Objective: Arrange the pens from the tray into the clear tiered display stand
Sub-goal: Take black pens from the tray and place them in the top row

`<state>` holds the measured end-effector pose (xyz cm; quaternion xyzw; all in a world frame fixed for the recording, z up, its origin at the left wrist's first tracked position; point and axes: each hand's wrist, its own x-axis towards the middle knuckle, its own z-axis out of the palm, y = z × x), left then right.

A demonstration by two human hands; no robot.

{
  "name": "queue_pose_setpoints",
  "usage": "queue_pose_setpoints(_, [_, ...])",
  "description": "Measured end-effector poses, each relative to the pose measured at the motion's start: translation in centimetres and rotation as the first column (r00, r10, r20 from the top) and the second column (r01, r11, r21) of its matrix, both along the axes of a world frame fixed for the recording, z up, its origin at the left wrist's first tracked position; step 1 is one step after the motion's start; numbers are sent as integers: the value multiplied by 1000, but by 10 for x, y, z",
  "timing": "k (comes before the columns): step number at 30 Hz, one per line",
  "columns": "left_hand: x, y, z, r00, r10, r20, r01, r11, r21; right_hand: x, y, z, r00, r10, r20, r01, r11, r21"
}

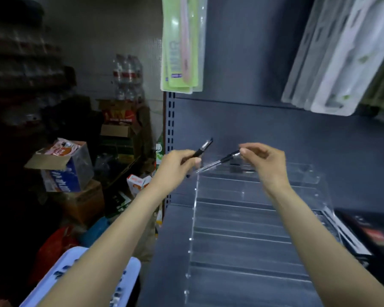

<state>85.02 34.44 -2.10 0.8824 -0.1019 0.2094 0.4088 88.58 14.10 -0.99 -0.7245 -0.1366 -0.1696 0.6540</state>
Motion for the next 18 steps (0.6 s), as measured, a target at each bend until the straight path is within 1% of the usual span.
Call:
queue_pose_setpoints(3, [13,-19,5,996,79,28,-80,997,10,20,-41,5,999,-36,-10,36,995,92])
queue_pose_setpoints(4, [17,-25,4,996,92,13,-92,996,7,26,-50,6,999,-38,-22,40,994,102])
queue_pose_setpoints(6, [21,-34,3,996,88,-7,-88,996,23,39,-59,5,998,-44,-52,47,997,67])
queue_pose_setpoints(8, [23,-42,2,997,82,-1,-82,996,39,51,-60,1,995,-61,-76,60,998,-16])
queue_pose_setpoints(10, [24,-45,2,994,105,12,-105,994,-5,59,-55,-2,994,-72,-79,63,991,-115])
queue_pose_setpoints(12, [25,-43,2,989,147,30,-146,988,-49,65,-49,-6,995,-87,-43,74,969,-236])
queue_pose_setpoints(15, [23,-40,4,983,174,61,-172,984,-42,70,-44,-8,994,-108,33,111,893,-436])
queue_pose_setpoints(18, [20,-36,5,984,170,60,-169,985,-23,72,-44,-10,992,-112,51,121,820,-559])
